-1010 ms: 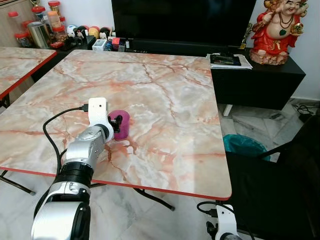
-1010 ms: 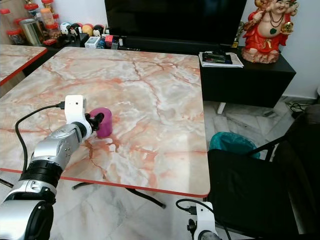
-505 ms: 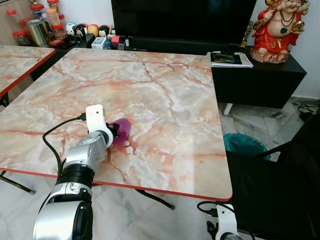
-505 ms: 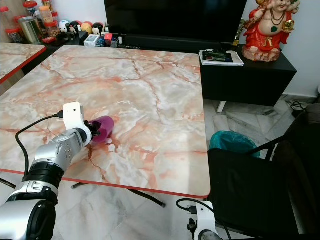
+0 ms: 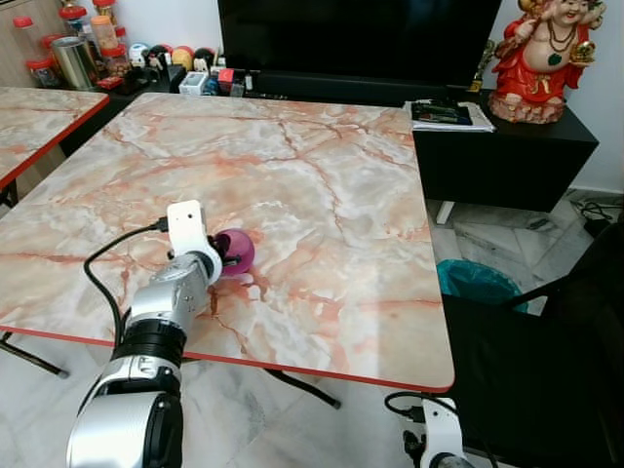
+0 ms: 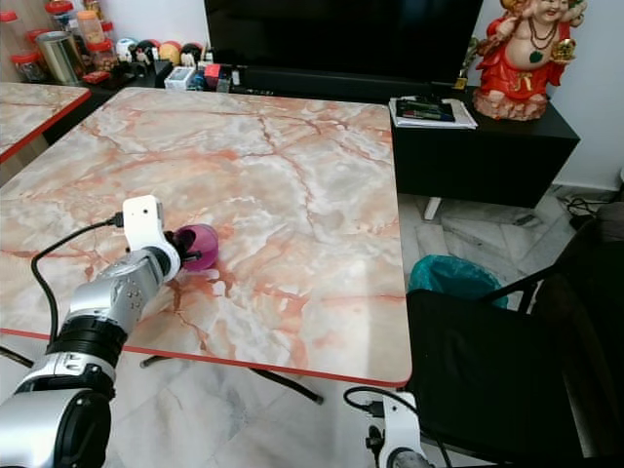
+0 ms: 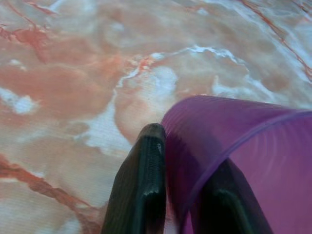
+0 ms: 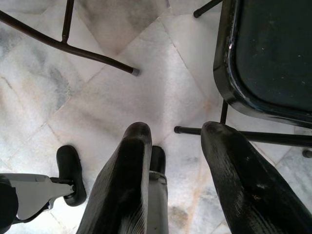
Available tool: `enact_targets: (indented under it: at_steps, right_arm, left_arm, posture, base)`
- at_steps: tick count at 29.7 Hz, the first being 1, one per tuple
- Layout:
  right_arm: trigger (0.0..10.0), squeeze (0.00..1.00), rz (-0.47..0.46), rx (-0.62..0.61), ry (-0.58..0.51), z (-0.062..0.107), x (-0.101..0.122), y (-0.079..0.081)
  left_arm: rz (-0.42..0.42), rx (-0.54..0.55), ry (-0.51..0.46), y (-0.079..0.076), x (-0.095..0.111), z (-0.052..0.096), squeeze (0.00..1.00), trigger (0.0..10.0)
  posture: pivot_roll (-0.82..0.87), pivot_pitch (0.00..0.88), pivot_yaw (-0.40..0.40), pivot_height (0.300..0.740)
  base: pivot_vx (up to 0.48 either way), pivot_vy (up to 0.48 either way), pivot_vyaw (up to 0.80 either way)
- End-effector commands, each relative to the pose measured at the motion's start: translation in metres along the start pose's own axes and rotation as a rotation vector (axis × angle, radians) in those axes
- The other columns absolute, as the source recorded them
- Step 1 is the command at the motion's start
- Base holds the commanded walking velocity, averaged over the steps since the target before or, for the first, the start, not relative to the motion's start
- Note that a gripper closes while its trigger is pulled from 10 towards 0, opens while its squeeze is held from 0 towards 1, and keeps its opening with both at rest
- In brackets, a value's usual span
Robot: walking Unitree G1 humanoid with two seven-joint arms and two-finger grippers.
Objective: Setting the table
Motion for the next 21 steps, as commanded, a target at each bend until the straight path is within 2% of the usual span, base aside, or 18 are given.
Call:
enact_targets:
  at_steps: [1,10,14,19,20,21]
  right_arm:
    - [10.0,0.0,0.006,-0.007,-0.012,0.0,0.005,-0.002]
    - [10.0,0.0,0.008,-0.01,-0.011,0.0,0.004,-0.003]
    - [10.0,0.0,-0.004,-0.015,-0.017,0.0,0.003,-0.003]
    - [10.0,0.0,-0.007,-0.017,-0.015,0.0,0.001,-0.004]
    - [10.0,0.0,-0.007,-0.017,-0.014,0.0,0.001,-0.004]
    - [10.0,0.0,-0.008,-0.017,-0.015,0.001,0.001,-0.004]
  left_arm:
    - [-0.004,-0.005,-0.037,-0.002,0.007,0.0,0.0,0.0]
    - [0.026,-0.011,-0.107,-0.004,0.015,0.001,0.0,0.0]
    - [0.173,0.028,-0.336,0.003,0.037,0.011,0.0,0.0]
    - [0.224,0.04,-0.427,0.006,0.045,0.018,0.0,0.0]
    - [0.221,0.047,-0.442,0.006,0.046,0.019,0.0,0.9]
    - [0.222,0.062,-0.457,0.006,0.044,0.021,0.0,10.0]
  posture:
    - [-0.07,0.0,-0.029,0.74]
    - [-0.07,0.0,-0.031,0.74]
    - [-0.07,0.0,-0.029,0.74]
    - [-0.07,0.0,-0.031,0.74]
    - [-0.07,0.0,-0.031,0.74]
    - [-0.07,0.0,-0.031,0.74]
  base:
    - [0.0,0.0,0.0]
    - [0.0,0.0,0.0]
    - [0.0,0.0,0.0]
    - [0.0,0.0,0.0]
    - [0.0,0.0,0.0]
    - [0.0,0.0,0.0]
Point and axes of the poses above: a point about 5 cm out from each wrist's last joint towards the gripper, its own z axis pointing back from the gripper into the wrist, its own x axis along the axis of the wrist's last joint, y = z × x, the point moved 2 cm from there along -z, pointing out of the wrist towards the gripper, and after that the axes turned 11 degrees about -z, right-handed, at the moved point
